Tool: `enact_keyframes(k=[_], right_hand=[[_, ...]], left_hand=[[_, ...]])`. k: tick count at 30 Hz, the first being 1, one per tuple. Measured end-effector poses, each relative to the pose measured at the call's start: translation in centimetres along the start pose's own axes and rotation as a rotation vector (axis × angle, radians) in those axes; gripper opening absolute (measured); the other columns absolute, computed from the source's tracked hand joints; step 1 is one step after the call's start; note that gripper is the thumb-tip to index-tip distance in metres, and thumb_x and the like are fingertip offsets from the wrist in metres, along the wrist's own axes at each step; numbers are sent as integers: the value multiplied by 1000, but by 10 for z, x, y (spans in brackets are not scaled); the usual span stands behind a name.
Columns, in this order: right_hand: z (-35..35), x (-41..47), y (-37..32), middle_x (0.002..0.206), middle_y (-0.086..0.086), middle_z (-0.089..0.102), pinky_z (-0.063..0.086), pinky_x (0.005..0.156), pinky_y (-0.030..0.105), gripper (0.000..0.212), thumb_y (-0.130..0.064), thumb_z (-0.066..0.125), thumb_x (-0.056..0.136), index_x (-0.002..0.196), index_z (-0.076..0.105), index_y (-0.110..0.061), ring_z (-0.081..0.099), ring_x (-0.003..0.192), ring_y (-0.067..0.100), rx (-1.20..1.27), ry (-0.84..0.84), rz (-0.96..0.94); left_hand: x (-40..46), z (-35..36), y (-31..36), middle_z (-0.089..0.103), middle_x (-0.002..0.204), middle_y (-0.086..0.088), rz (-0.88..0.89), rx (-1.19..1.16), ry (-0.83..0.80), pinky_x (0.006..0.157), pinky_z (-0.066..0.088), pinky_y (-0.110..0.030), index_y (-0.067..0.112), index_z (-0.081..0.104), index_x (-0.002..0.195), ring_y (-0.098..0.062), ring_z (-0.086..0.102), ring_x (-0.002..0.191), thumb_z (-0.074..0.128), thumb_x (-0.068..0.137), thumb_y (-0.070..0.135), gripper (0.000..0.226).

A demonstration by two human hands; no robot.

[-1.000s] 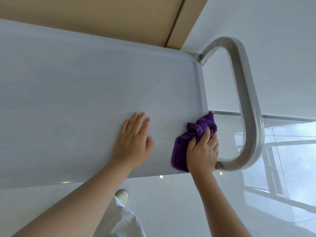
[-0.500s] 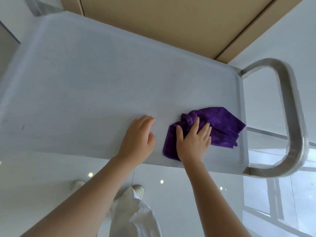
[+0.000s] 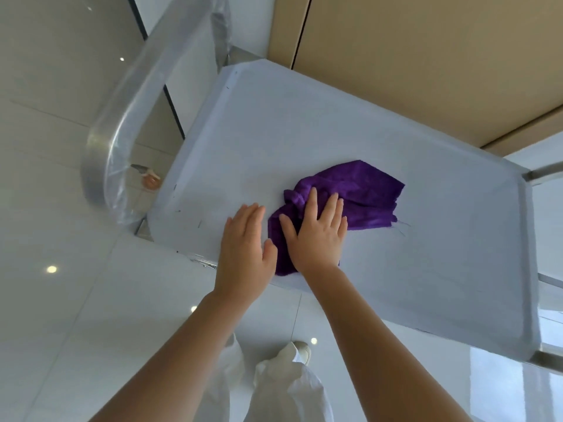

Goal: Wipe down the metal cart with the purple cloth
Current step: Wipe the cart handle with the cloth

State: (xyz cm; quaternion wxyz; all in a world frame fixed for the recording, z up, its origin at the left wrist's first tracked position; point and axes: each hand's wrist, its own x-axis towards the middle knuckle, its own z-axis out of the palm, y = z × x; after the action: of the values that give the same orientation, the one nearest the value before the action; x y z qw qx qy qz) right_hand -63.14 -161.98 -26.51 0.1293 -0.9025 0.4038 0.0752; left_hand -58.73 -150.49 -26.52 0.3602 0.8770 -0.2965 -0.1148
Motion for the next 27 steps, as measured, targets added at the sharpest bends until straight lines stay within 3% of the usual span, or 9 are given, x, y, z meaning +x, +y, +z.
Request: enact_keyframes(k=[5,9,12,15,17,19,21,24,27], right_hand=[[11,-16,-56,157,18,8,6,116,49,75,-60,9,86,151,14,-23,2,145,33,-18,-71,-393],[11,6,-94,158,13,-2,-2,118,48,63,-48,31,97,151,8,-26,-9,145,28,-144,-199,-734],[17,32,-123,157,18,9,2,117,48,60,-44,40,97,150,19,-24,-1,145,31,-199,-162,-962],[20,58,-148,156,16,17,7,115,47,60,-51,42,94,147,29,-26,7,145,32,-258,-107,-1059],[18,76,-160,154,15,23,11,113,48,62,-57,46,90,142,39,-24,13,144,31,-225,-81,-1054],[14,94,-166,153,12,26,11,114,47,65,-62,46,87,139,44,-23,15,144,28,-163,-51,-958],[12,113,-167,156,8,21,5,117,45,66,-63,45,87,141,38,-26,8,145,24,-105,-11,-763],[6,133,-174,158,7,14,3,117,43,65,-60,40,90,145,28,-28,4,146,27,-4,42,-486],[9,124,-185,158,10,9,2,117,41,60,-50,39,94,147,25,-25,2,145,29,72,41,-383]], left_hand=[[4,-36,-27,43,140,-18,-175,-139,144,108,34,-41,-2,40,137,-31,37,133,50,91,11,48],[6,-51,-40,39,143,-14,-231,-193,216,106,39,-46,3,35,141,-25,36,134,39,92,25,54],[9,-59,-50,25,153,-9,-265,-213,249,114,25,-36,6,23,146,-13,17,141,26,91,39,64],[11,-67,-62,12,157,-3,-278,-214,250,112,8,-17,11,12,149,2,0,138,17,87,50,73],[12,-69,-69,8,157,0,-300,-210,234,110,3,-12,12,7,149,4,-3,137,15,86,53,75],[9,-67,-75,4,157,2,-316,-182,179,112,3,-17,14,0,147,2,-4,137,12,85,56,76],[3,-64,-81,-1,153,6,-288,-101,114,115,2,-22,16,-5,143,-1,-5,138,9,86,64,75],[-2,-62,-88,-5,148,11,-243,-63,78,111,-9,-11,19,-5,140,0,-9,138,1,85,70,75],[-1,-63,-91,-9,147,13,-210,-80,72,108,-13,-9,19,-6,141,8,-16,136,3,85,72,77]])
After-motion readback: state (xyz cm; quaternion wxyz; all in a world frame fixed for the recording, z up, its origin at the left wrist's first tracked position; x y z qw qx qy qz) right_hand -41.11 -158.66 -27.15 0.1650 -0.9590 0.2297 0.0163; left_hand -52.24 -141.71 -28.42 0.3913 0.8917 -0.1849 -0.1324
